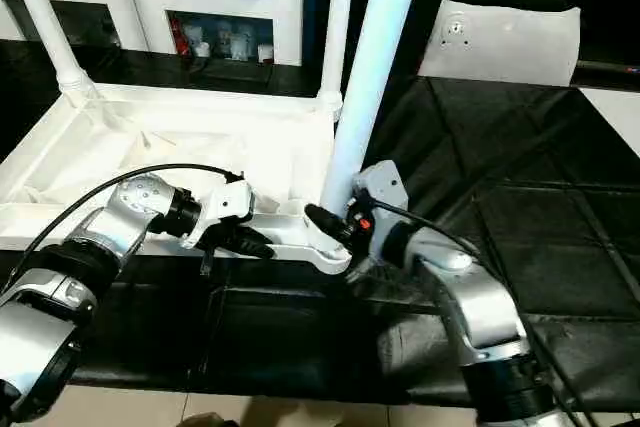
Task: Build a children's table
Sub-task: Insert table leg to table base
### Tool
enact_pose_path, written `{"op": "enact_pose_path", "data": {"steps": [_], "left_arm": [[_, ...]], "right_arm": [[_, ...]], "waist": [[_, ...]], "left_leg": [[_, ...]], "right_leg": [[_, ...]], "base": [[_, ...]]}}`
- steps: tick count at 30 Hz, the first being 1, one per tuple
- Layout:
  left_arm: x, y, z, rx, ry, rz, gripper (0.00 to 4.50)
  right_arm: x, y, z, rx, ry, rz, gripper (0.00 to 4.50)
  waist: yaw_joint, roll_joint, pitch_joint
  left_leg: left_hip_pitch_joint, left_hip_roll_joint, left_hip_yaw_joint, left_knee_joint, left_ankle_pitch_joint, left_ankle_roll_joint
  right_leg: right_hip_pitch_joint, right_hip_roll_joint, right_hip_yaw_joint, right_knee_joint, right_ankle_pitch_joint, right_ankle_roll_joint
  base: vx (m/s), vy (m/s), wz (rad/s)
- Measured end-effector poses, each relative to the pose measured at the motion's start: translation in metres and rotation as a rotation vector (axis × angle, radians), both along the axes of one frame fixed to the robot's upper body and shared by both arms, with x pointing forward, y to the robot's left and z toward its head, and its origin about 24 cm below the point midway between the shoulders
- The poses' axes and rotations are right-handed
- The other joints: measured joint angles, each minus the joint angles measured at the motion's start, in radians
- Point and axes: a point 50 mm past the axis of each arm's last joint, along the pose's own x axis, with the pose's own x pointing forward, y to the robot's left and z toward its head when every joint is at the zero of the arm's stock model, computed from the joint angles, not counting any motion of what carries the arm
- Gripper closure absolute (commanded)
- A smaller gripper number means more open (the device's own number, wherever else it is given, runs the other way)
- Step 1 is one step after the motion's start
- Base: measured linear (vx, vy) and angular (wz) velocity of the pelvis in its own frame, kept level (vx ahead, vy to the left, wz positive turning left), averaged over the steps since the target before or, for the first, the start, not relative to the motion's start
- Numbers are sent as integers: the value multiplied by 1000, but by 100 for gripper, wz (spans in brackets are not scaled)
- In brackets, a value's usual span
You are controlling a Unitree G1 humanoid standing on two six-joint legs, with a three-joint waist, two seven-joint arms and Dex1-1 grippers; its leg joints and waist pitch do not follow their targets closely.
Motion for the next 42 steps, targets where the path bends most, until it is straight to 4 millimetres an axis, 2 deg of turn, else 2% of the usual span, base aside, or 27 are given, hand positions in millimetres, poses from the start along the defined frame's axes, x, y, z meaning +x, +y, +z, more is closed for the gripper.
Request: {"op": "enact_pose_path", "data": {"steps": [16,27,31,36,42], "left_arm": [[-2,3,0,-3,14,-1,450],[-6,8,0,-3,22,-5,450],[-7,10,1,2,26,4,450],[-7,9,1,3,25,6,450],[-7,8,1,1,18,9,450]], "right_arm": [[-6,-9,-1,-23,20,27,259],[-8,-6,-1,-19,23,58,259],[-1,-1,-2,14,40,68,259],[5,-3,-6,64,77,67,259],[1,-10,-12,138,101,20,259]], "waist": [[-4,0,0],[-6,0,0],[-13,0,0],[-12,0,0],[-8,2,0]], "left_leg": [[0,0,0,-1,0,1],[0,0,0,-1,0,1],[0,0,0,-1,0,0],[-1,0,0,-1,0,1],[0,0,0,-1,0,0]], "right_leg": [[0,0,0,0,0,0],[0,0,0,0,0,0],[0,0,0,0,0,0],[0,0,0,-1,0,0],[0,0,0,-1,0,0]], "base": [[0,0,0],[0,0,0],[0,0,0],[0,0,0],[0,0,0]]}}
